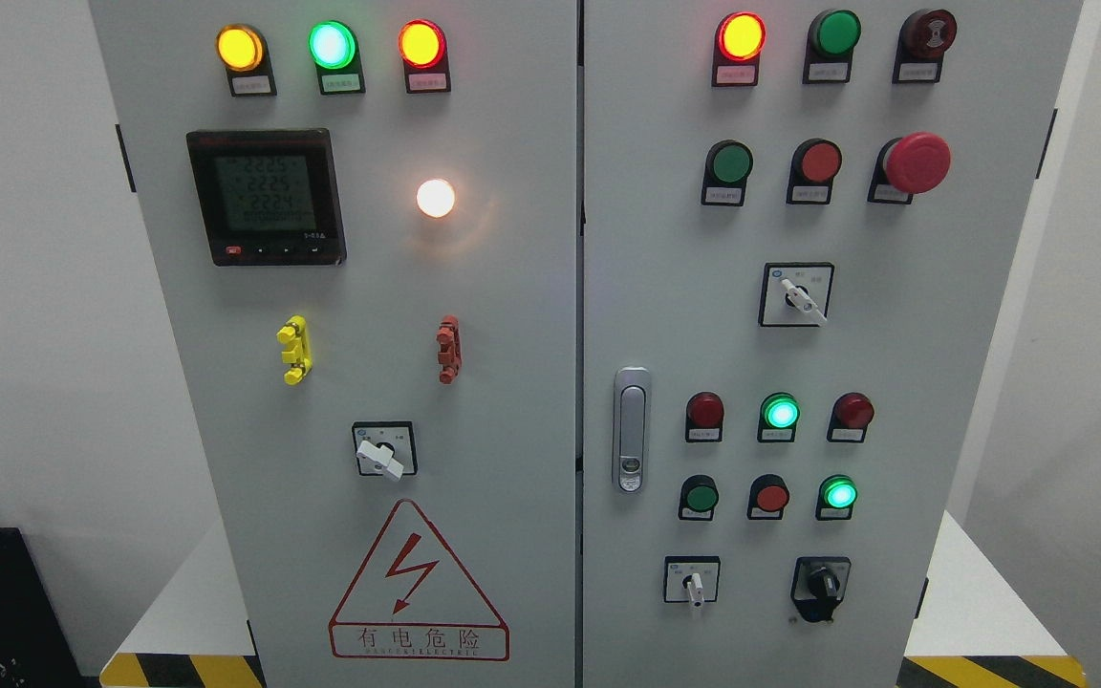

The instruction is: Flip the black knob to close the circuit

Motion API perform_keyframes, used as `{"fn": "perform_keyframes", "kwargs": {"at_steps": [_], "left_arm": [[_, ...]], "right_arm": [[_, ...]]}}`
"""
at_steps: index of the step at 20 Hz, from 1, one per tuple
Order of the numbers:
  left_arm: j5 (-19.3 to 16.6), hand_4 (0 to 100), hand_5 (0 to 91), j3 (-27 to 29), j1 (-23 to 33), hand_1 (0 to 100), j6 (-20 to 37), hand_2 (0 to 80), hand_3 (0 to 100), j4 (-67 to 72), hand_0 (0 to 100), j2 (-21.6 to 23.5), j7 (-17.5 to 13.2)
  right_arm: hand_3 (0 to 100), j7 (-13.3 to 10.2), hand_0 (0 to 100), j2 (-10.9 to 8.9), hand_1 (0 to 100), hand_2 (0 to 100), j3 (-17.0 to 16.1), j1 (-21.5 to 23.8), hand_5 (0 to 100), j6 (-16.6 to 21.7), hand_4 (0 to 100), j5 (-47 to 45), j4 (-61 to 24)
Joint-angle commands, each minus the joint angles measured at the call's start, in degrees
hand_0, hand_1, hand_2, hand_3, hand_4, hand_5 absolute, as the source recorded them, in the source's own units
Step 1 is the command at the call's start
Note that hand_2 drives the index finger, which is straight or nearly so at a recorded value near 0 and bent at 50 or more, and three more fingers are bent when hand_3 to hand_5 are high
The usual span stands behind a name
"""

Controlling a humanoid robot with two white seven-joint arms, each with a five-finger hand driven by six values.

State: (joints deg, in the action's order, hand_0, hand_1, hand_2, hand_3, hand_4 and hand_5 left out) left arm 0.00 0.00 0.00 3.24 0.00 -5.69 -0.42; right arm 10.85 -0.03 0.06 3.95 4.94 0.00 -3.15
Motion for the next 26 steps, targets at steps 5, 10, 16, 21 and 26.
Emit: {"fn": "perform_keyframes", "kwargs": {"at_steps": [5, 10, 16, 21, 26], "left_arm": [[0.4, 3, 0.0, 0.6, 1.9, 0, -0.1, 0.0, 5, -1.9, 0, 0.0, 0.0], [0.4, 3, 0.0, 0.6, 1.9, 0, -0.1, 0.0, 5, -1.9, 0, 0.0, 0.0], [0.4, 3, 0.0, 0.6, 1.9, 0, -0.1, 0.0, 5, -1.9, 0, 0.1, 0.0], [0.4, 3, 0.0, 0.6, 1.9, 0, -0.1, 0.0, 5, -1.9, 0, 0.0, 0.0], [0.4, 3, 0.0, 0.6, 1.9, 0, -0.1, 0.0, 5, -1.9, 0, 0.0, 0.0]], "right_arm": [[0, 0.7, 0, 0.21, 0, 0, 0.9, 0.0, 0, 0.2, 0, -0.1, -0.5], [0, 2.6, 0, 0.64, 0, 0, 1.3, 0.0, 0, 1.6, 0, -0.1, -2.1], [0, 4.2, 0, 2.57, 0, 0, 1.6, 12.6, 0, -3.8, 0, -0.4, -45.1], [0, 9.6, 0, 2.66, 0, 0, -0.1, 20.1, 0, -1.4, 0, -0.7, -75.3], [4, 16.4, 0, 5.65, 1, 0, -5.2, 21.2, 0, 4.4, 1, -5.0, -91.8]]}}
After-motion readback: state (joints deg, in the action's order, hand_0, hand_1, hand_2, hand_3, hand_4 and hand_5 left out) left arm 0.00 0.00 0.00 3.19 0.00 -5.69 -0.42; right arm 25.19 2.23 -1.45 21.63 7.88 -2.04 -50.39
